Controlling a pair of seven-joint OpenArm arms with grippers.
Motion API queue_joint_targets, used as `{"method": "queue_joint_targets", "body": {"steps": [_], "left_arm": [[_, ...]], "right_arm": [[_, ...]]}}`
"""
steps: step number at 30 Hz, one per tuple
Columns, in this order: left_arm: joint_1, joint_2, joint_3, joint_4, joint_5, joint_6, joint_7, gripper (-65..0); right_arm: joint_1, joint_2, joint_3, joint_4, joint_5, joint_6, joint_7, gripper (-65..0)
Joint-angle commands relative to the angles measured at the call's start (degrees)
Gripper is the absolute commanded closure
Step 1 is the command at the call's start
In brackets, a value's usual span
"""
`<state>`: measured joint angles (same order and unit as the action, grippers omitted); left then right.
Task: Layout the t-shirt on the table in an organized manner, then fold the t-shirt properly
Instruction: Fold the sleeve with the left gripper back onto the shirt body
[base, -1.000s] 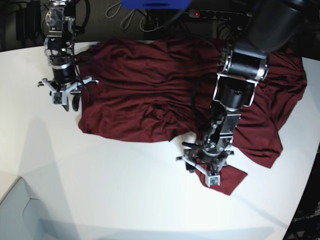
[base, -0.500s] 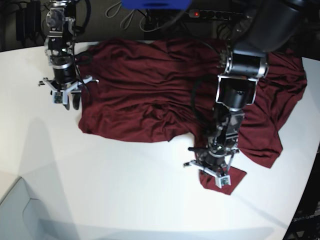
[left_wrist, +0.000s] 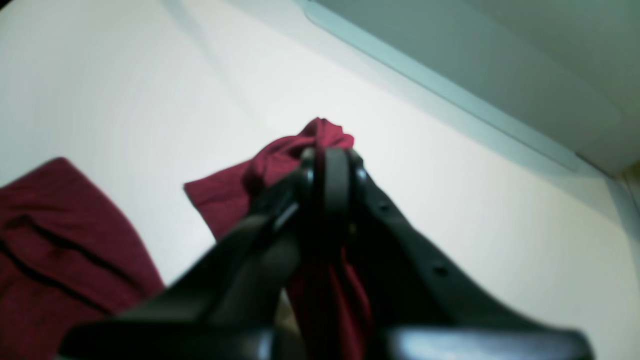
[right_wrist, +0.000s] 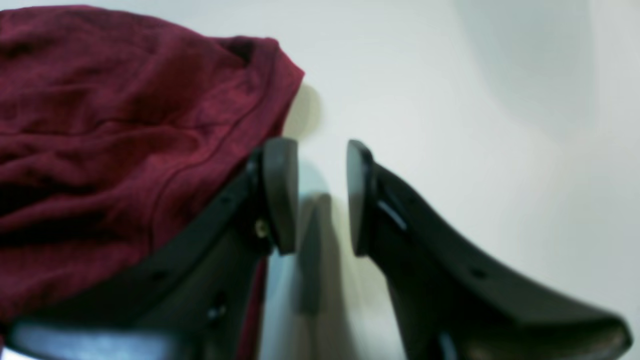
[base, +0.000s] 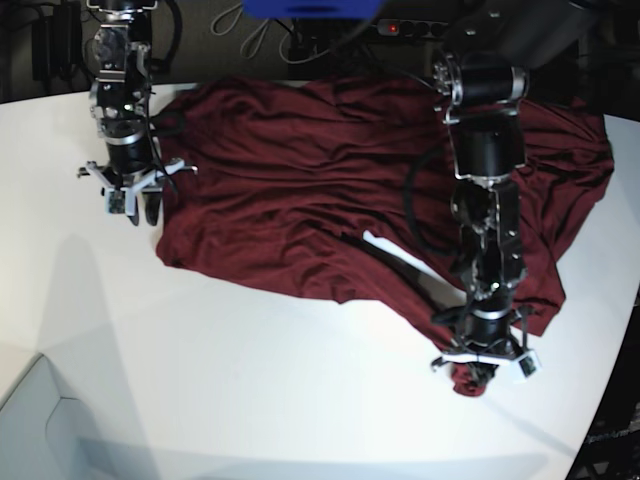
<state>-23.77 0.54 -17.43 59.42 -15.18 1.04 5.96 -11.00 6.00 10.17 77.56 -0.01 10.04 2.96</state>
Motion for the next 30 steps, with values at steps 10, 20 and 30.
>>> {"method": "queue_joint_targets", "body": {"steps": [10,20,30], "left_arm": [[8.34,-0.05,-12.77,4.89,-2.1,-0.47,-1.34,-0.6],[15.55,-5.59,-13.29,9.46,-25.39,-0.73,7.89,-32.8],[12.03,-9.11,-12.06,13.33,-29.35,-0.38,8.33,-33.9]], "right_arm": [[0.41,0.37,-0.02,0.9,0.14,-0.07,1.74,-17.7],[0.41,0.2,-0.28,0.81,0.14,-0.07,1.74,-17.7],[0.32,0.11,-0.28,0.81,0.14,-0.07,1.74,-17.7]]}}
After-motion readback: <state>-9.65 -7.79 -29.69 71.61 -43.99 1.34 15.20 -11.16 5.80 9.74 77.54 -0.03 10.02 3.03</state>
